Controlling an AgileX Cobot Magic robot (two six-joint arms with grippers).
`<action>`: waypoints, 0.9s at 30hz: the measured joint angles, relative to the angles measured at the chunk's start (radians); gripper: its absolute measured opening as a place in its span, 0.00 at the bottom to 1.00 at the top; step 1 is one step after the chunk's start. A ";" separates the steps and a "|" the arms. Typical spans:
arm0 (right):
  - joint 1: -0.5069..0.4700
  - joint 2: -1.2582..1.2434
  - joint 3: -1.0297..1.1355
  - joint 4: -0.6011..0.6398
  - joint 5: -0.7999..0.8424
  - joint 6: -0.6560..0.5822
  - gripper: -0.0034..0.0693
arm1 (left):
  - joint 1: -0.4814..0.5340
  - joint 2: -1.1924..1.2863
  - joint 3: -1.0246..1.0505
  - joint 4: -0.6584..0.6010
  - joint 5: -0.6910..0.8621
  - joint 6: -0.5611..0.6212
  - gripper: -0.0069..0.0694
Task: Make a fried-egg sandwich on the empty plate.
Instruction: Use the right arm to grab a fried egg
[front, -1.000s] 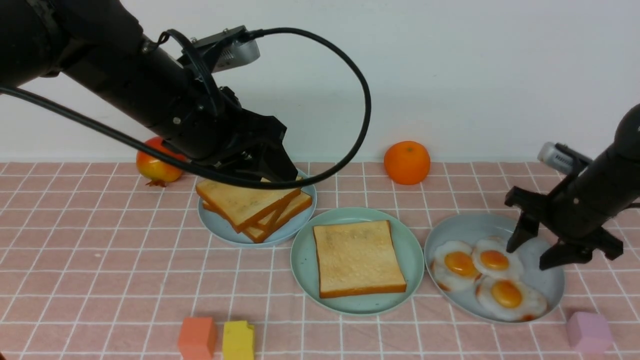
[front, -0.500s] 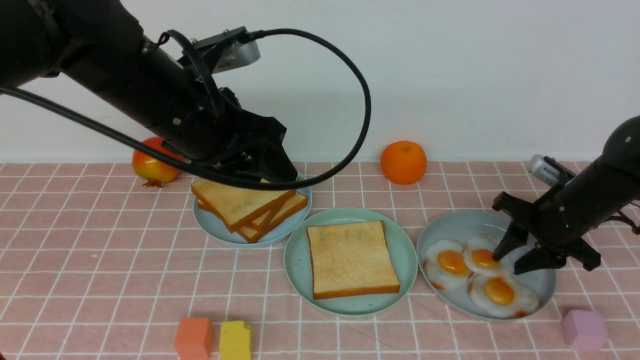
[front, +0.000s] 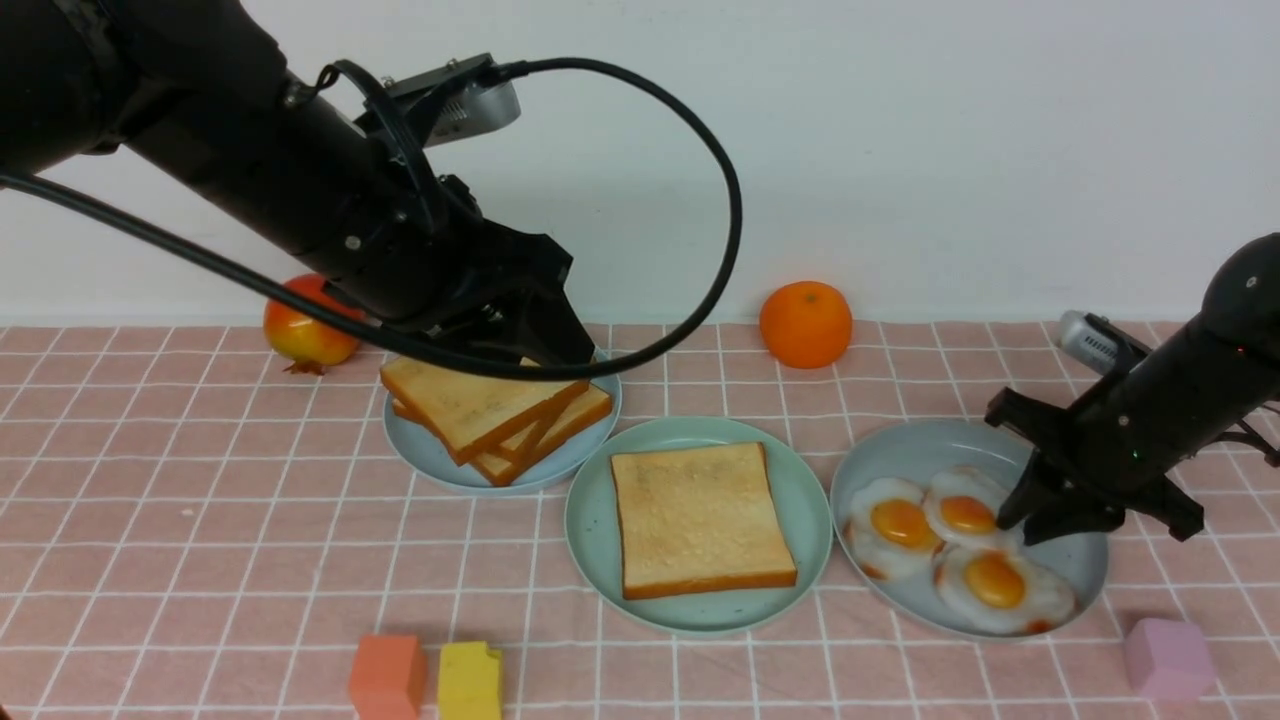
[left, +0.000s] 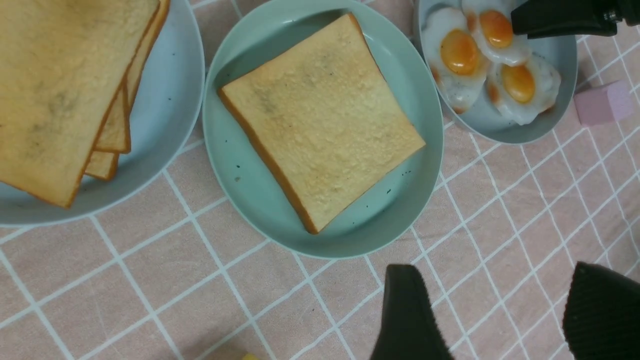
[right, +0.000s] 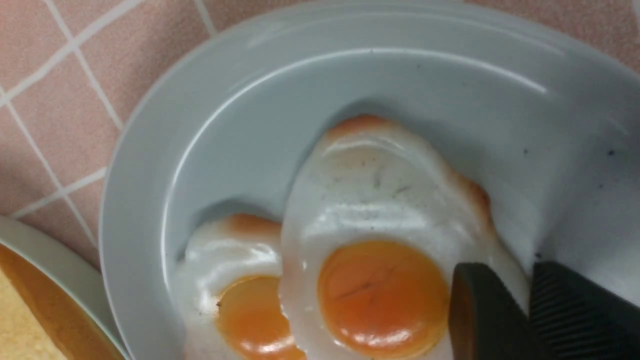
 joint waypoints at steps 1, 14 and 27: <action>0.000 -0.007 0.001 -0.007 -0.002 -0.005 0.26 | 0.000 0.000 0.000 0.000 0.000 0.000 0.69; 0.001 -0.032 0.010 -0.054 -0.013 -0.042 0.04 | 0.000 0.000 0.000 0.000 0.000 0.000 0.69; 0.106 -0.156 0.010 -0.131 -0.011 -0.286 0.24 | 0.000 0.002 0.000 0.000 0.003 0.000 0.69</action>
